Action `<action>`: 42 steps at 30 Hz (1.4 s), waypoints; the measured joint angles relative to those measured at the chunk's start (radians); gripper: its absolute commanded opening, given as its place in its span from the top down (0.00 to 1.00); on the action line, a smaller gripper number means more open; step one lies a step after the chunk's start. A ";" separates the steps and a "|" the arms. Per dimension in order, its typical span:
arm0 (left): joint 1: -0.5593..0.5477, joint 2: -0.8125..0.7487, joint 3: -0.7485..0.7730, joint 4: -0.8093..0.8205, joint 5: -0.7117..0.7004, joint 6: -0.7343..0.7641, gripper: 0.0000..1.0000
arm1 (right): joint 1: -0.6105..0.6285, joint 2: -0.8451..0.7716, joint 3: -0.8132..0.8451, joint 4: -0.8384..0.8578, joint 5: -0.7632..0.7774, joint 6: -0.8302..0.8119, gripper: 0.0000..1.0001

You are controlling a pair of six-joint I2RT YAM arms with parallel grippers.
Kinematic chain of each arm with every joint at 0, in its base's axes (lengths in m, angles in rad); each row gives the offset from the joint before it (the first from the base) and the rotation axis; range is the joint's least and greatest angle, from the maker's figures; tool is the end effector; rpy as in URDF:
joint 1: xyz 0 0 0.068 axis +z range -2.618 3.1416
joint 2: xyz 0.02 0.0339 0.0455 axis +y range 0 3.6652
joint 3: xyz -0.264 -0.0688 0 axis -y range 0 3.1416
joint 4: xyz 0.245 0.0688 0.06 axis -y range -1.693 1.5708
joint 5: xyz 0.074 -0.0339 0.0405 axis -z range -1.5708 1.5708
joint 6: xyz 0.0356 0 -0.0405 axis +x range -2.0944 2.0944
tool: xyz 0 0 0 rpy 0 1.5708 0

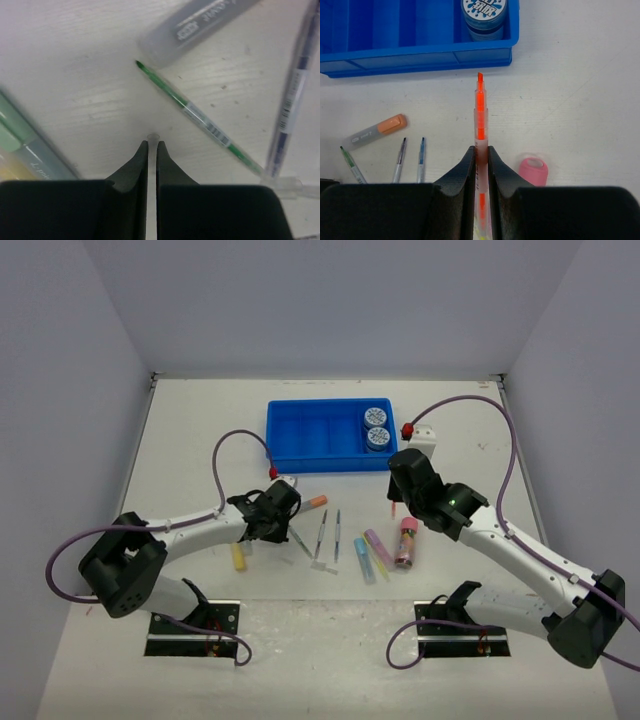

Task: Sort the stationery into containers
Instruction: Close the pen cap on the pen.

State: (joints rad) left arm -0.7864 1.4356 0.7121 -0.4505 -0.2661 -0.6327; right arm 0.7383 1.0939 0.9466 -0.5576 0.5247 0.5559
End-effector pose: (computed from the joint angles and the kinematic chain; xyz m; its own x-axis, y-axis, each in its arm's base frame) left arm 0.1830 -0.1701 0.1579 -0.8868 0.0809 -0.4551 0.1076 0.9937 -0.0329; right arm 0.1820 0.1415 0.3035 -0.5655 0.1029 -0.8183 -0.0022 0.9920 0.1262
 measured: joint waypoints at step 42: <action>-0.162 -0.086 0.154 -0.292 -0.116 -0.684 0.18 | 0.000 -0.018 -0.006 0.049 -0.025 -0.034 1.00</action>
State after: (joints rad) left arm -0.9480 1.3498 0.8664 -0.7429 -0.3822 -1.3168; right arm 0.7383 1.0756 0.9401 -0.5086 0.5000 0.5222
